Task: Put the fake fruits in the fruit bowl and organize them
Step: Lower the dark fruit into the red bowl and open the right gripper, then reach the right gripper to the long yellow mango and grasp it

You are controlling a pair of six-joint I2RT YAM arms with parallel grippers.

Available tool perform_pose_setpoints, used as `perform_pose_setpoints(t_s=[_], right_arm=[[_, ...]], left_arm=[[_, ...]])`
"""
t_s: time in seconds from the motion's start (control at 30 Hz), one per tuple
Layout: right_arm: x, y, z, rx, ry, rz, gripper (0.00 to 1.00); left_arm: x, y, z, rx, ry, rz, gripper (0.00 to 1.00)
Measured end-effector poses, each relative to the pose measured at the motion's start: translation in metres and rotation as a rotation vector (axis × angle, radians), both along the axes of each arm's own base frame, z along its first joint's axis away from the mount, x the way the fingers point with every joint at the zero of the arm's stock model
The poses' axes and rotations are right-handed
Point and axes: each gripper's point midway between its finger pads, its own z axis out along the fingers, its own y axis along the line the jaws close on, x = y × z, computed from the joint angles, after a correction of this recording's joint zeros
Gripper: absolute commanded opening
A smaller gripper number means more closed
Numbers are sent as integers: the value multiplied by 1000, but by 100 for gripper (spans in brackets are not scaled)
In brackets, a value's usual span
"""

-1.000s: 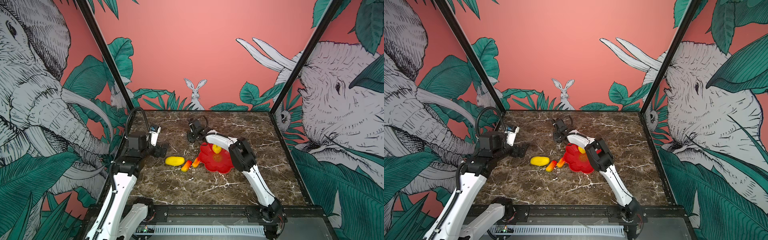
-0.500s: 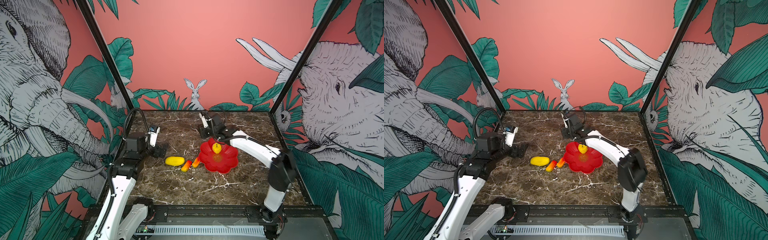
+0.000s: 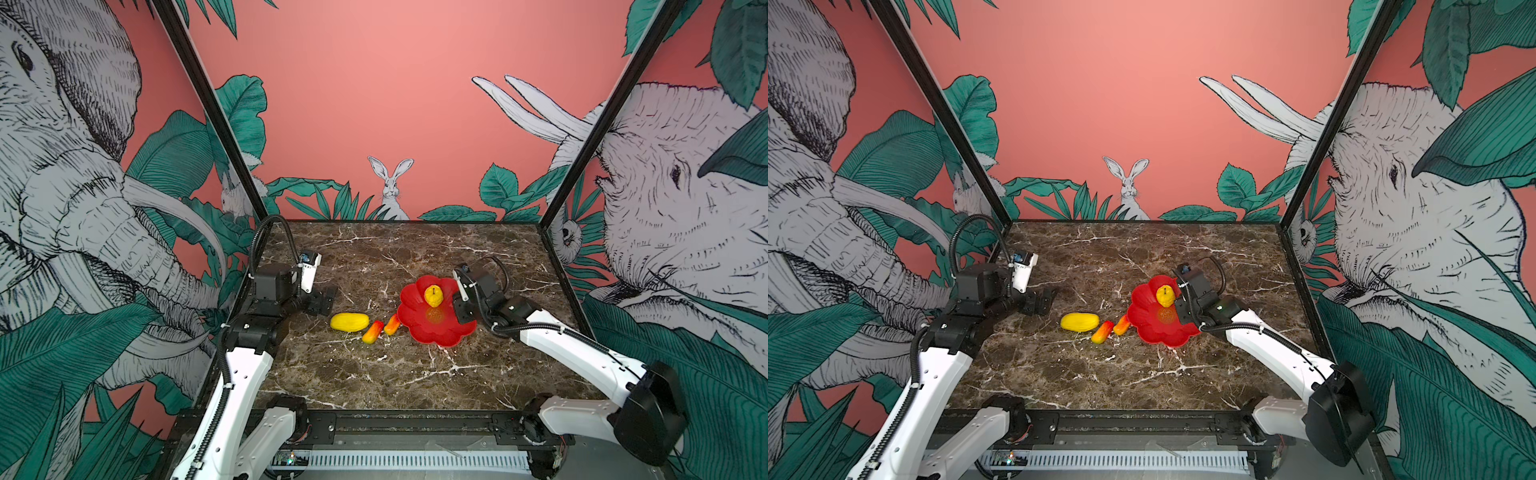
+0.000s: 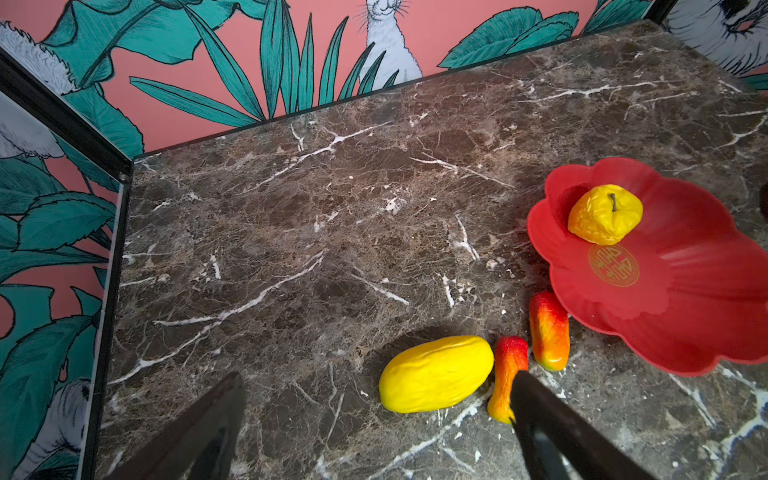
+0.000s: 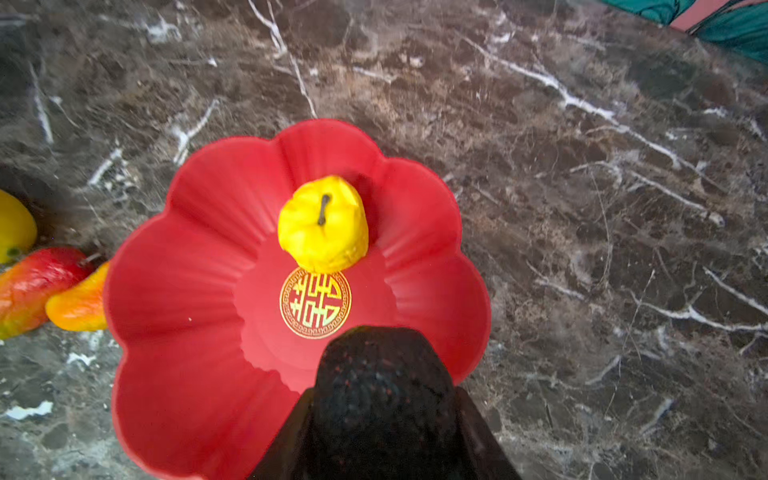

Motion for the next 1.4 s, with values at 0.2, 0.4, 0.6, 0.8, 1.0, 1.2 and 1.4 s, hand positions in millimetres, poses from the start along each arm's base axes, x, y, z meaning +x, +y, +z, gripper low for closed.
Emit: perform_pose_setpoints(t_s=[0.2,0.4,0.6,0.8,1.0,1.2,1.4], right_arm=[[7,7,-19,-15,36,5,20],[16,14,-53,-43,97,-1,20],[27,16,-80,-50,130,-29,23],[36,19,-94,-49,141,-37,37],[37,18,-99,-55,147,-35,55],[33,13,-72,-59,105,-13,89],[27,16,16,-47,-55,47,100]], left_arm=[[0,0,0,0,0,0,100],[0,0,1,0,-3,0,100],[-1,0,2,-1,-8,0,100],[-1,0,2,-1,-8,0,100],[-1,0,2,0,-8,1,100],[-1,1,2,1,-8,3,100],[-1,1,2,2,-8,4,100]])
